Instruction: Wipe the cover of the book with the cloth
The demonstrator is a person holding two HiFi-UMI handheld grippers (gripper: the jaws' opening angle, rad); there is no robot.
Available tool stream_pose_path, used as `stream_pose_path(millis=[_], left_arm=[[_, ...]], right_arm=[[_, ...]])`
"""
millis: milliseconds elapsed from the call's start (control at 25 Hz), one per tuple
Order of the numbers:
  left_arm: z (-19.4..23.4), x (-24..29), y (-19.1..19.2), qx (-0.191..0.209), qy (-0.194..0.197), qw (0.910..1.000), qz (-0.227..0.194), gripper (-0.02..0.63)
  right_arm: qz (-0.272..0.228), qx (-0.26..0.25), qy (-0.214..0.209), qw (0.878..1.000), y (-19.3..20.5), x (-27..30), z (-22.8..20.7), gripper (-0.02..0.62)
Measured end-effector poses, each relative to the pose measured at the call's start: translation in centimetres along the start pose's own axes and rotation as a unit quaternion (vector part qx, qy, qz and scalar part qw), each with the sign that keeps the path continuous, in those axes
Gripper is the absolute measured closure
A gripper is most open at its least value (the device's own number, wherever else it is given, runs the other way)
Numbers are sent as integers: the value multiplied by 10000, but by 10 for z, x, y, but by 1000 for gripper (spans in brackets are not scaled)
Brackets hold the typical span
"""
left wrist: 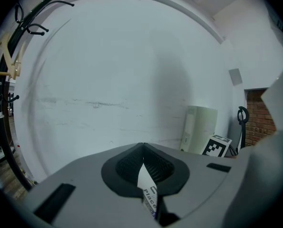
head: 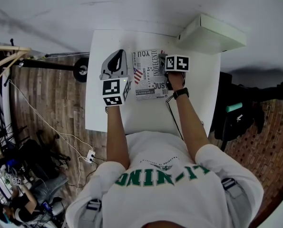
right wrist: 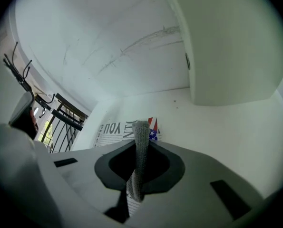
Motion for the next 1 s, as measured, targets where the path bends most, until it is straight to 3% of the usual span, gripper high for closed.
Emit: stream_pose_path(millis=[200, 360, 520, 640, 800, 1000], left_arm=[[10, -7, -2, -37, -93, 9999, -102, 601], [15, -11, 0, -38, -156, 9998, -107, 601], [15, -16, -4, 1, -207, 9997, -107, 600], [15, -22, -9, 25, -248, 9996, -126, 601], [10, -27, -10, 90, -198, 9997, -146, 601], [8, -23, -1, 82, -143, 9999, -35, 600]], right_arm=[[-18, -437, 469, 9979, 0, -1, 9, 563], [62, -388, -176, 9991, 7, 0, 52, 561], [117, -1008, -687, 9925, 23, 1, 120, 561], [232, -1323, -763, 9880, 34, 9, 144, 561], [115, -1403, -649, 9879, 38, 10, 131, 563], [-56, -874, -242, 9959, 26, 0, 65, 563]])
Point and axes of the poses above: the fingertips, and each gripper's own axes: x forward along the fingers, z to its left, y out of its underside, the point moved 3 cm from there along -x, backward along the fingers, and after that the axes turned 15 degrees about y, right-handed, at the moved point
